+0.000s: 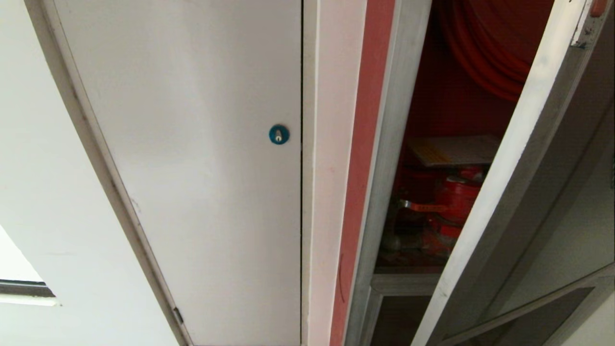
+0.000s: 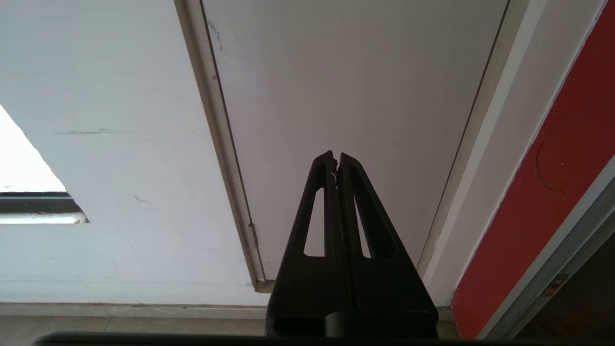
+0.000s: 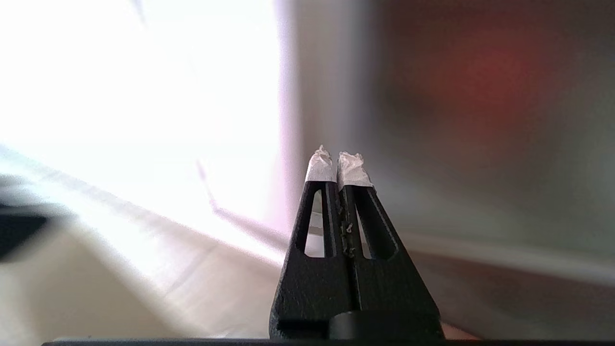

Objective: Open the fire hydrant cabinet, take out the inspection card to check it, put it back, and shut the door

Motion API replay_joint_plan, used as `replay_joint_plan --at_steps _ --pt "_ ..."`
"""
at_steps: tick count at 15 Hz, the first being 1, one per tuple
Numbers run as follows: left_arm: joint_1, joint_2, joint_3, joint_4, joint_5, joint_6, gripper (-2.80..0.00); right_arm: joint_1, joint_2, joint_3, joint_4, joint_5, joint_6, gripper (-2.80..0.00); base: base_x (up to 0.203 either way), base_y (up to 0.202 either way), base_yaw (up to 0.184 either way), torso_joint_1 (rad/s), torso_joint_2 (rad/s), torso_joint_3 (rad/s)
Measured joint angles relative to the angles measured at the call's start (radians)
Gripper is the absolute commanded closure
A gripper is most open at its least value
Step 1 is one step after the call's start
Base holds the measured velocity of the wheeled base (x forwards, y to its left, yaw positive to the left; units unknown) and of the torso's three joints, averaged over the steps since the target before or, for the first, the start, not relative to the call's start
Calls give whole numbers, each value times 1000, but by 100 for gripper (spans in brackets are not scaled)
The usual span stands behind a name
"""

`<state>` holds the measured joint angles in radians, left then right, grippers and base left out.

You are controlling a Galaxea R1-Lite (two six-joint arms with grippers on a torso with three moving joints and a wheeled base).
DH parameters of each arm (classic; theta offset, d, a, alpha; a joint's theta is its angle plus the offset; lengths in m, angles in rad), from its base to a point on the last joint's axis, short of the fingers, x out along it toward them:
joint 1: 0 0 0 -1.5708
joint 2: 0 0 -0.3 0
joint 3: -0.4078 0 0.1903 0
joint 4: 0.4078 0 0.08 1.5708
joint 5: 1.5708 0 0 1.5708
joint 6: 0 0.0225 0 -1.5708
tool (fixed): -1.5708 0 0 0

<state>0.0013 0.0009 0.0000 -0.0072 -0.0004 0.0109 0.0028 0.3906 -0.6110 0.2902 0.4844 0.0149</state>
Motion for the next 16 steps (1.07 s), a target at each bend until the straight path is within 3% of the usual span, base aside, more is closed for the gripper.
replay_joint_plan --at_steps 4,6,12,16 --pt "0 0 0 0 0 0 0 1 277 -185 25 265 0 0 0 0 0 0 0 0" --pt "0 0 0 0 0 0 0 5 406 -275 27 319 -1 0 0 0 0 0 0 0" --pt "0 0 0 0 0 0 0 103 664 -480 28 331 -4 0 0 0 0 0 0 0" --pt "0 0 0 0 0 0 0 119 768 -569 28 301 -2 0 0 0 0 0 0 0"
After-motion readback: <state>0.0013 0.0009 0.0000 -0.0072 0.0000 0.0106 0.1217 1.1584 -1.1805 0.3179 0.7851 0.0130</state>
